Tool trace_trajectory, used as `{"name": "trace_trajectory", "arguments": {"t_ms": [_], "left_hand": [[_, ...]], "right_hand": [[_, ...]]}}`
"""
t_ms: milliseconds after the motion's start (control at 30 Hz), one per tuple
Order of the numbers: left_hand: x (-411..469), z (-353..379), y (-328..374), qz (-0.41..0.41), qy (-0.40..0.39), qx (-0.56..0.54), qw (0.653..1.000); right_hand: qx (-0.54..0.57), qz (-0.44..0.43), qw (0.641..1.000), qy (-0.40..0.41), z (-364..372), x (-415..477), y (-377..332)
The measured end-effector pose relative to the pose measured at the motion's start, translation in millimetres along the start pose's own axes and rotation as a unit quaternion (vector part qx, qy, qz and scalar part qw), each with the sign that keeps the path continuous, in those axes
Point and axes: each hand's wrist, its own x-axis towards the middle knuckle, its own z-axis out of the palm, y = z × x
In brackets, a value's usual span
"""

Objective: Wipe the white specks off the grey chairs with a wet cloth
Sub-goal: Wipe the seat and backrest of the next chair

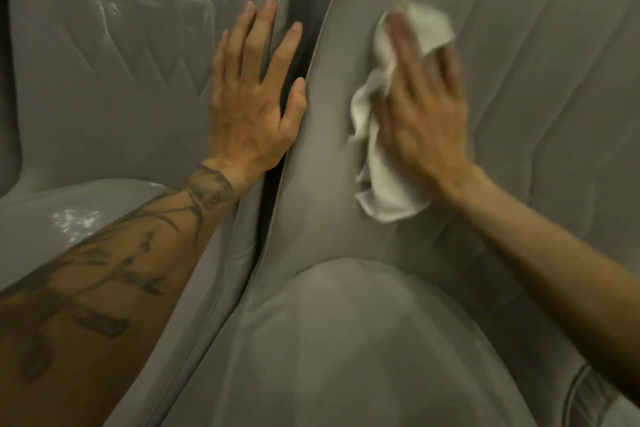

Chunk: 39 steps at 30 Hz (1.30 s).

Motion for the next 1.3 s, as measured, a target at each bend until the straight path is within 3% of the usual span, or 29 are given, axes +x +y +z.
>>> {"name": "trace_trajectory", "arguments": {"t_ms": [133,267,333,400,500,633,700,800,900,967,1100,1300], "left_hand": [[-1.2,0.3,-0.3,0.003,0.0,0.005,1.0],[-1.0,1.9,-0.7,0.009,0.006,0.013,1.0],[-1.0,2.4,0.1,0.006,0.007,0.016,1.0],[-1.1,1.9,0.3,0.003,0.006,0.013,1.0],[-1.0,1.2,-0.2,0.001,0.011,0.011,1.0],[-0.2,1.1,2.0,0.009,0.014,0.012,1.0],[0.8,-1.0,1.9,0.005,0.006,0.017,1.0],[1.4,-5.9,5.8,-0.009,-0.013,0.033,0.999],[1.3,-8.6,6.5,0.003,-0.027,0.04,0.999],[0.7,-7.9,4.6,0.009,-0.023,0.042,0.999],[-0.1,-3.3,2.8,0.001,-0.025,0.031,0.999],[2.0,-8.3,4.6,0.002,-0.041,0.048,0.998]], "right_hand": [[0.051,0.148,0.986,0.065,6.6,24.4,-19.7],[0.17,0.067,0.981,-0.065,-0.5,-59.0,-111.4],[0.164,-0.002,0.981,-0.106,-5.7,-87.0,-115.7],[0.133,-0.045,0.986,-0.09,-2.2,-77.4,-93.7],[0.105,0.036,0.993,-0.031,9.3,-31.6,-67.3],[0.185,0.117,0.976,-0.002,14.8,-22.8,-94.4],[0.224,0.079,0.97,-0.051,8.2,-56.7,-116.9],[0.227,-0.064,0.962,-0.139,-6.7,-108.8,-139.2],[0.176,-0.155,0.962,-0.143,-6.0,-100.5,-114.2],[0.135,-0.121,0.98,-0.086,1.7,-67.7,-76.9],[0.09,0.035,0.995,-0.006,8.3,-5.4,-17.9],[0.203,0.078,0.972,-0.093,0.6,-70.4,-108.6]]}}
